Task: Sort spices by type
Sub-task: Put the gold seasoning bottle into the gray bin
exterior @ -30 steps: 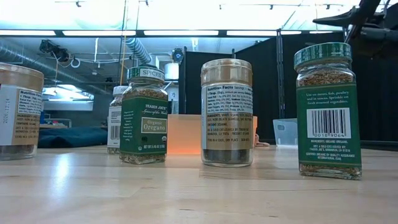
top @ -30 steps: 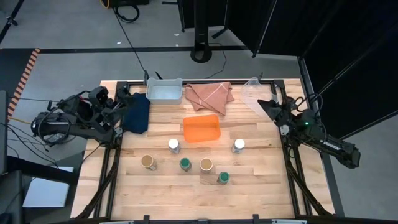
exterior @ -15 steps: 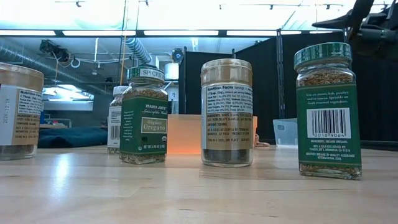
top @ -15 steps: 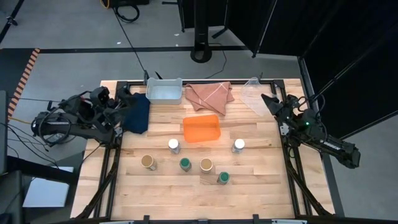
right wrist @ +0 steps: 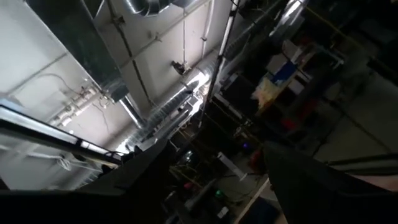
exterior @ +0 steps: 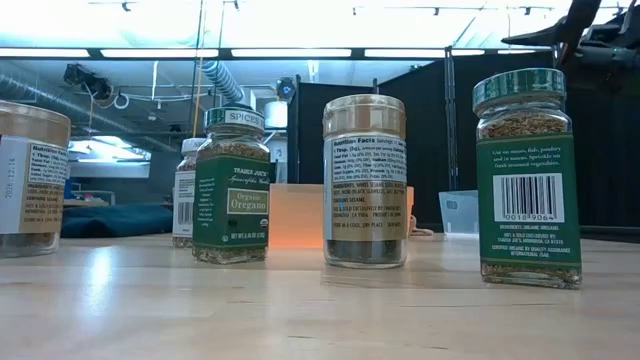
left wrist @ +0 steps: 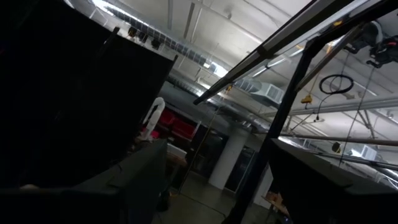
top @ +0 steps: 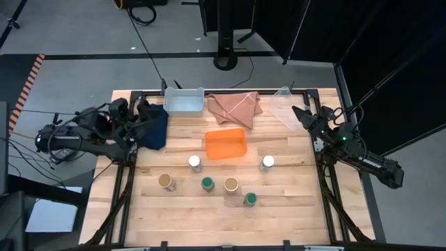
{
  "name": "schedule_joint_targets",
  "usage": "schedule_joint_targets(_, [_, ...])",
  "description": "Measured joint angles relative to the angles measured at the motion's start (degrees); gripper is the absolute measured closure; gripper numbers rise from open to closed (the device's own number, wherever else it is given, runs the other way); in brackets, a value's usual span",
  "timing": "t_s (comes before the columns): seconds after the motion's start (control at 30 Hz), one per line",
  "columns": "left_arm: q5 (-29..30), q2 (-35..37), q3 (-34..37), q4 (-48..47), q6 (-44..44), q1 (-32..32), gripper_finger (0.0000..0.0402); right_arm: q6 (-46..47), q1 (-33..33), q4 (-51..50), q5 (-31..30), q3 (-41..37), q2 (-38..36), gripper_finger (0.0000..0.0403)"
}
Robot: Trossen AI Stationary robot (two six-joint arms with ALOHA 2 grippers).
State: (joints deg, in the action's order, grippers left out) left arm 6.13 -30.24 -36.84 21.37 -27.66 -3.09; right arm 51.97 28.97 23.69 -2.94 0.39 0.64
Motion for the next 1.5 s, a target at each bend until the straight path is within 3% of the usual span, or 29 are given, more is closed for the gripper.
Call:
schedule_joint_targets(0.1, [-0.02, -0.74, 0.00, -0.16, -2.23, -0.02, 0.0117, 0.17, 0.00, 6.38, -0.07, 0.00, 0.00, 0.0135])
schedule_joint_targets(0.3, [-1.56, -0.90, 0.00, 2.05, -3.44, -0.02, 0.0117, -8.91, 0.04, 23.97, -0.41, 2.76, -0.02, 0.0135])
schedule_joint_targets(0.5, [-5.55, -0.91, -5.49, 0.99, -1.34, -0.02, 0.0117, -17.11, 0.04, 14.81, 3.18, 14.93, 0.36, 0.0135])
schedule_joint_targets(0.63, [-6.46, -1.69, -14.64, -11.34, 2.24, -0.02, 0.0117, -19.92, 0.04, -1.12, 7.83, 26.00, 2.43, 0.0135])
schedule_joint_targets(0.8, [-6.49, -5.86, -29.31, -34.37, 3.69, -0.02, 0.0117, -21.14, 0.04, -18.67, 14.38, 38.87, 8.39, 0.0135])
schedule_joint_targets(1.03, [-6.62, -16.75, -45.40, -64.23, 3.45, -0.02, 0.0117, -20.87, 0.04, -24.62, 24.66, 48.29, 17.62, 0.0135])
schedule_joint_targets(1.23, [-6.54, -26.04, -48.26, -77.58, 3.19, -0.43, 0.0117, -20.68, 0.04, -24.82, 28.64, 50.11, 22.43, 0.0135])
schedule_joint_targets(1.5, [-5.72, -36.33, -48.24, -87.45, 3.28, -7.38, 0.0117, -20.68, 0.04, -25.18, 30.23, 50.11, 25.49, 0.0135])
